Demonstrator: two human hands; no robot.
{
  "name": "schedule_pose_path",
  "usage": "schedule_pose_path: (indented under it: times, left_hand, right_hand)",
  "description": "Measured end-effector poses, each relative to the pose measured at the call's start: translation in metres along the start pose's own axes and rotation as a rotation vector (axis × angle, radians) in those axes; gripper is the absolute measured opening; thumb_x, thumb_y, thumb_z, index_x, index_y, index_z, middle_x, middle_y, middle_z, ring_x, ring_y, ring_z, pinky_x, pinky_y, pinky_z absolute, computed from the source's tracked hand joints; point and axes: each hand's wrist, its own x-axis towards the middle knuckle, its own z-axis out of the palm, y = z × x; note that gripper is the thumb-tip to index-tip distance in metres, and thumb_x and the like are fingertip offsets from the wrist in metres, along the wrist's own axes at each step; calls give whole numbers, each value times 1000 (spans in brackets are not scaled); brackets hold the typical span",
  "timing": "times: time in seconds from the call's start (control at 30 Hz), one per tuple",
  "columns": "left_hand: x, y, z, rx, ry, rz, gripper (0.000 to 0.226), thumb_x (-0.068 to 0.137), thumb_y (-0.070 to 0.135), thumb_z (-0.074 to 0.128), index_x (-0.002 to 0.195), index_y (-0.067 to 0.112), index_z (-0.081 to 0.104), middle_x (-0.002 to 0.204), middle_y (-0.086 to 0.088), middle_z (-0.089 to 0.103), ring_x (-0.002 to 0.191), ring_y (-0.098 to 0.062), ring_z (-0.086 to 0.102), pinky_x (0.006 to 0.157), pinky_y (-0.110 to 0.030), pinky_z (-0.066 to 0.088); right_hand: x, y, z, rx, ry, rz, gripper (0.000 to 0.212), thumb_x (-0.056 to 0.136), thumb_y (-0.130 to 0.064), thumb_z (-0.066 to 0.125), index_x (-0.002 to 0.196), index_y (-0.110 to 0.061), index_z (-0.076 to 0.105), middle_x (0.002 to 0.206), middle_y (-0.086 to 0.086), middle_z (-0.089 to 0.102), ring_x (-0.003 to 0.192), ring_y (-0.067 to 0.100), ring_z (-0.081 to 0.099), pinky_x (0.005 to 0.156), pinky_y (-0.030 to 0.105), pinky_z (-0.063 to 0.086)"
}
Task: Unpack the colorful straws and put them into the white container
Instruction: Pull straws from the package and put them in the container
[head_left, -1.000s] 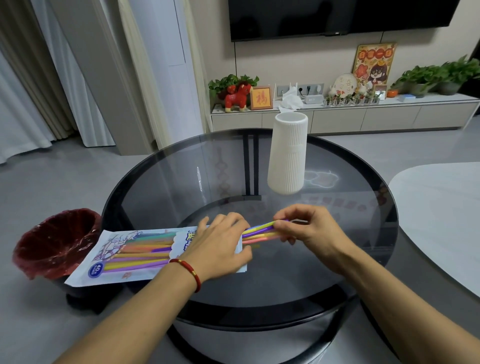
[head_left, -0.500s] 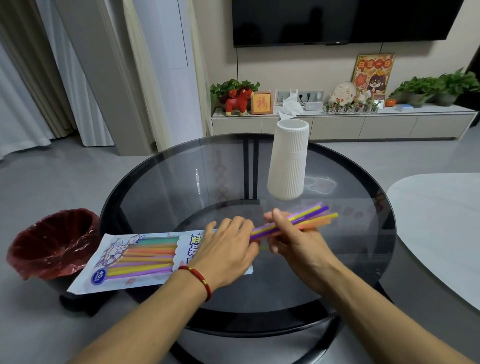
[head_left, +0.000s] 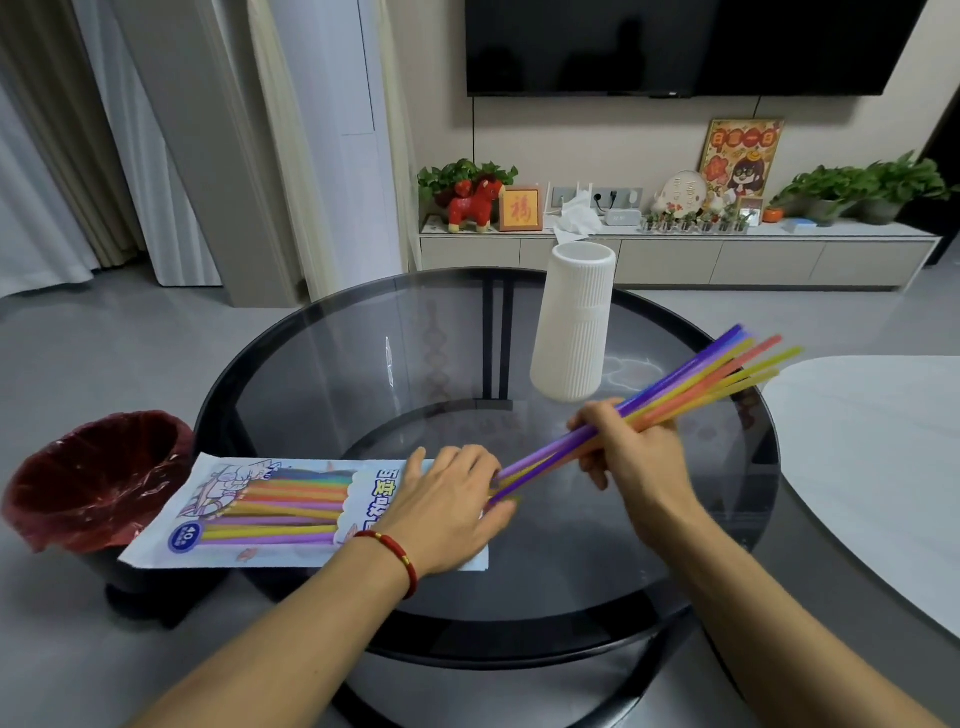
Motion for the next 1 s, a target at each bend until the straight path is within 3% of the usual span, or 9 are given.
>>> schedule_pose_path:
  times: [0.2, 0.33, 0.43, 0.5, 0.63, 0.83, 1.0]
  left_hand:
    - [1, -2, 9, 32, 23, 19, 39, 96, 54, 35, 125, 29, 45, 130, 11, 45, 125, -16, 40, 114, -57, 22]
    - [2, 0, 10, 64, 26, 3, 42, 96, 50, 37, 129, 26, 47, 136, 7, 45, 129, -20, 39, 113, -57, 22]
    - [1, 2, 13, 95, 48, -7, 41, 95, 49, 33, 124, 25, 47, 135, 5, 47, 126, -21, 40, 111, -57, 23]
    - [1, 4, 14, 96, 73, -11, 40, 94, 51, 30, 121, 26, 47, 132, 4, 48, 123, -22, 42, 110, -57, 25]
    - [6, 6, 18, 91, 110, -1, 41, 94, 49, 29, 121, 24, 48, 134, 3, 48, 124, -22, 42, 111, -58, 24]
    - [12, 9, 18, 90, 131, 7, 41, 95, 47, 28, 121, 24, 49, 135, 2, 49, 125, -22, 42, 111, -59, 25]
    - [17, 11, 16, 58, 132, -3, 34, 97, 44, 29, 117, 26, 49, 134, 4, 48, 125, -21, 41, 112, -59, 23]
  right_hand:
    - [20, -47, -29, -412, 128, -306, 21, 89, -19, 66, 70, -12, 72, 57, 6, 69, 47, 15, 67, 47, 28, 55]
    - [48, -65, -16, -739, 16, -396, 33, 91, -24, 60, 75, 4, 67, 70, 20, 70, 65, 40, 69, 66, 54, 62]
    - [41, -36, -8, -878, -62, -367, 35, 93, -14, 59, 66, 7, 57, 60, 17, 61, 54, 35, 59, 62, 52, 57]
    - [37, -18, -12, -860, -38, -361, 39, 96, -12, 58, 64, 9, 54, 58, 21, 60, 52, 37, 58, 61, 52, 56]
    - [41, -11, -15, -765, -15, -317, 38, 99, -21, 61, 74, 6, 66, 68, 22, 69, 61, 39, 68, 66, 58, 60]
    - [32, -3, -19, -708, -66, -216, 26, 100, -22, 63, 78, -10, 69, 70, 14, 71, 53, 29, 71, 51, 46, 64]
    - [43, -18, -24, -409, 69, -118, 24, 93, -20, 68, 74, -4, 70, 57, 19, 70, 47, 42, 66, 44, 40, 60]
